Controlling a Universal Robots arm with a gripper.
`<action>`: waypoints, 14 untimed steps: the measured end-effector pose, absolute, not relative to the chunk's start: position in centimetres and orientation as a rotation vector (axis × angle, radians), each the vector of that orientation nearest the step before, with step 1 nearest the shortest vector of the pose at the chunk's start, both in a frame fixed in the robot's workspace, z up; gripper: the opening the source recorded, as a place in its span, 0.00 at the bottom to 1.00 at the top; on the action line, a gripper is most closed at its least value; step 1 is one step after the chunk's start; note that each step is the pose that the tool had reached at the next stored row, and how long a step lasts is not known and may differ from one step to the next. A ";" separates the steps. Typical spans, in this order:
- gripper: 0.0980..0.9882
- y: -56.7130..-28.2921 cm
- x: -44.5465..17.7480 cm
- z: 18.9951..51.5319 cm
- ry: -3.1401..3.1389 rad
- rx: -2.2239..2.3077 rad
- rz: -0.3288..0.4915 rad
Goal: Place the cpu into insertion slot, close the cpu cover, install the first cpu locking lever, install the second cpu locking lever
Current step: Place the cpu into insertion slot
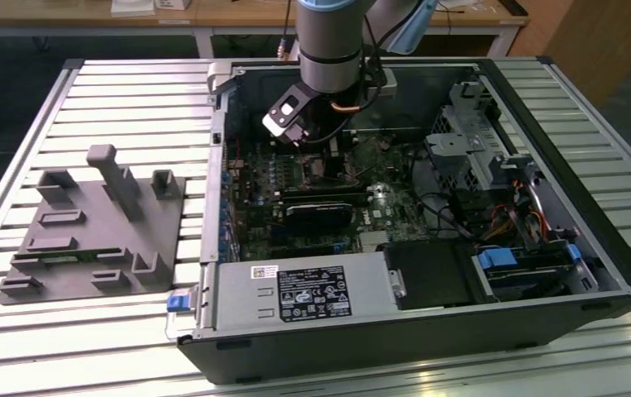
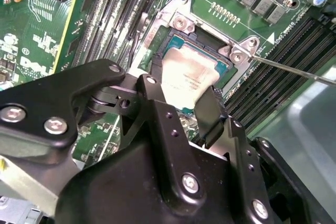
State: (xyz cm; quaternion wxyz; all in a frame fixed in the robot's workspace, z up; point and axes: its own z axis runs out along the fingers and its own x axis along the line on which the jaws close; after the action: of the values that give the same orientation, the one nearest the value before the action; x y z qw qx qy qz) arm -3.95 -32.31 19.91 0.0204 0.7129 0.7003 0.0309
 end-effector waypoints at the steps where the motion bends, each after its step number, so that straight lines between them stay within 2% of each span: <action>1: 0.48 -32.3 -3.9 20.0 2.172 2.211 0.096; 11: 0.48 -32.3 -3.9 20.3 2.172 2.211 0.096; 12: 0.46 -32.3 -3.9 20.4 2.172 2.211 0.096; 13: 0.39 -32.3 -3.9 20.4 2.172 2.211 0.096; 14: 0.39 -32.3 -3.9 20.4 2.172 2.211 0.096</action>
State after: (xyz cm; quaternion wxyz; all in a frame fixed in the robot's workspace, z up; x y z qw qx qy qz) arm -3.94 -32.30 20.36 0.0204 0.7129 0.7003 0.0310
